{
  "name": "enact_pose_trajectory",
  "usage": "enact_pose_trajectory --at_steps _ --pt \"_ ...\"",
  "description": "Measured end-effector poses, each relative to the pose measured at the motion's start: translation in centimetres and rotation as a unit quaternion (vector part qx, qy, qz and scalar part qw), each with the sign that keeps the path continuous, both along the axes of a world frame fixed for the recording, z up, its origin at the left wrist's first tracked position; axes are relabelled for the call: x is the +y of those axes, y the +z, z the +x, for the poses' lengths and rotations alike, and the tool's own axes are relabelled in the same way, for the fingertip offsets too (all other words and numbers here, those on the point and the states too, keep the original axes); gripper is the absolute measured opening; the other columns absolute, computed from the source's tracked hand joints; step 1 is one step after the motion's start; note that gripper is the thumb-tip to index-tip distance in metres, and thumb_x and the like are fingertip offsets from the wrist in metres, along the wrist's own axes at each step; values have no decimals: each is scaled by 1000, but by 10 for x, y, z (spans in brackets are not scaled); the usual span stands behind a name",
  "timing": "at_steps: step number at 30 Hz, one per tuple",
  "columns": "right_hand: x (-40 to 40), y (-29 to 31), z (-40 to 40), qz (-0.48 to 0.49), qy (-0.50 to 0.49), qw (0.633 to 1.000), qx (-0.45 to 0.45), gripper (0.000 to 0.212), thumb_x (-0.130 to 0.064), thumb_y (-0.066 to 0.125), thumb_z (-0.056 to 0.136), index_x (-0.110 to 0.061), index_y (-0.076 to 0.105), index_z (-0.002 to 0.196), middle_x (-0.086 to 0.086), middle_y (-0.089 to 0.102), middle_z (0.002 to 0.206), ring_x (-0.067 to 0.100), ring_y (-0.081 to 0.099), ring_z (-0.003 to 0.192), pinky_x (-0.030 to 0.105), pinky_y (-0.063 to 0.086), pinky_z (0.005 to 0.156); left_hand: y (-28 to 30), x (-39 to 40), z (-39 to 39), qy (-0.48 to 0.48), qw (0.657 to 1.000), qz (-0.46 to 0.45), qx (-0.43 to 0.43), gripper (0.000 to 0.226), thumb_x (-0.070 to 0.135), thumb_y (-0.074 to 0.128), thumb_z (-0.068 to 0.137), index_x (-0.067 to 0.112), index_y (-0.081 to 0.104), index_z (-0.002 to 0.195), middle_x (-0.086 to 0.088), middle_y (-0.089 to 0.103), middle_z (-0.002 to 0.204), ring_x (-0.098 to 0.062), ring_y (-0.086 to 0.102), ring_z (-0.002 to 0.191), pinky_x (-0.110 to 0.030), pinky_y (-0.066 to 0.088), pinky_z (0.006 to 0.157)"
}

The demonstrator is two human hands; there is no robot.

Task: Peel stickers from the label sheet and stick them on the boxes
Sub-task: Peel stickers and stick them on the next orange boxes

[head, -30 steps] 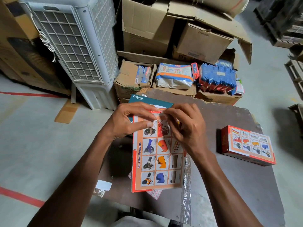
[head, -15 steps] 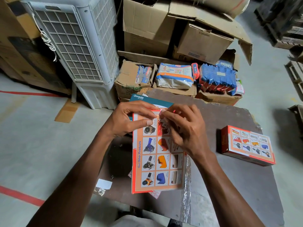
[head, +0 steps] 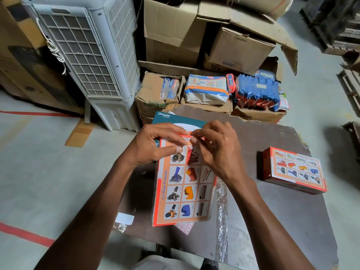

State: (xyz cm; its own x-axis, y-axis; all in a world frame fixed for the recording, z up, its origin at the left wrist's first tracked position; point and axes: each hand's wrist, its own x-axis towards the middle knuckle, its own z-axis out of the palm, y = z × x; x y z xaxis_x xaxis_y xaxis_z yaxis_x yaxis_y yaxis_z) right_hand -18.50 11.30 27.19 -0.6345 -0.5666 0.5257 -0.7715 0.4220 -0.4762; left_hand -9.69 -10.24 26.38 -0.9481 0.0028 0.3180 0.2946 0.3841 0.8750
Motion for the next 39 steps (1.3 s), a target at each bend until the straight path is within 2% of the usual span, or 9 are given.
enact_pose_trajectory --at_steps 5,11,14,17,21,27,32,35,39 --pt "2 2 -1 56 -7 998 22 22 -41 66 94 -28 80 105 -5 66 101 18 48 91 34 32 74 -4 2 3 -2 1000 13 -13 22 5 82 80 17 80 98 -3 74 119 -21 68 116 -36 56 94" --pt "5 -1 -3 -60 13 990 -124 16 -32 64 98 -27 77 107 -22 66 103 -7 50 96 38 43 87 -7 -1 5 10 998 35 -44 23 4 81 81 17 80 101 3 74 121 -24 67 117 -35 57 91" --pt "2 -2 0 -23 10 997 -71 9 -33 71 95 -26 75 97 -14 70 101 9 52 95 35 35 82 -8 2 4 12 999 30 -28 22 2 82 81 13 80 100 -2 74 121 -23 68 116 -37 55 96" --pt "1 -1 1 13 -2 1000 -24 10 -34 71 94 -25 73 96 -10 69 101 13 49 93 32 27 79 -9 3 3 16 999 33 -23 22 1 82 81 12 80 100 -4 73 121 -26 68 116 -44 55 98" --pt "1 1 1 50 -10 999 18 15 -39 65 95 -25 69 100 -10 67 102 15 48 94 34 28 78 -8 5 3 11 999 37 -21 22 1 82 81 12 80 99 -2 74 121 -25 68 116 -42 55 98" --pt "2 -4 -1 69 -29 997 5 20 -42 61 97 -31 74 107 -12 67 108 14 48 99 42 35 83 -19 5 -1 25 998 51 -32 21 -2 81 81 9 80 99 0 74 119 -23 69 115 -33 54 97" --pt "14 -14 -12 15 -53 996 -70 32 -39 58 99 -38 67 130 -11 59 134 15 45 123 37 30 96 -34 -2 -3 123 982 140 -34 19 6 80 83 15 80 99 -1 75 118 -19 68 114 -29 53 93" --pt "29 -23 -19 -12 -82 990 -117 36 -36 62 98 -36 65 134 -6 57 137 18 44 129 44 37 103 -41 -7 -4 199 956 212 -44 16 8 78 86 18 80 97 -3 74 118 -21 70 109 -34 58 86" --pt "43 -38 -20 -48 -123 975 -177 39 -40 59 95 -34 65 132 -4 56 139 18 45 131 55 43 107 -52 -7 -9 310 905 287 -49 16 6 77 88 18 80 99 -8 76 113 -19 73 89 -32 59 77"
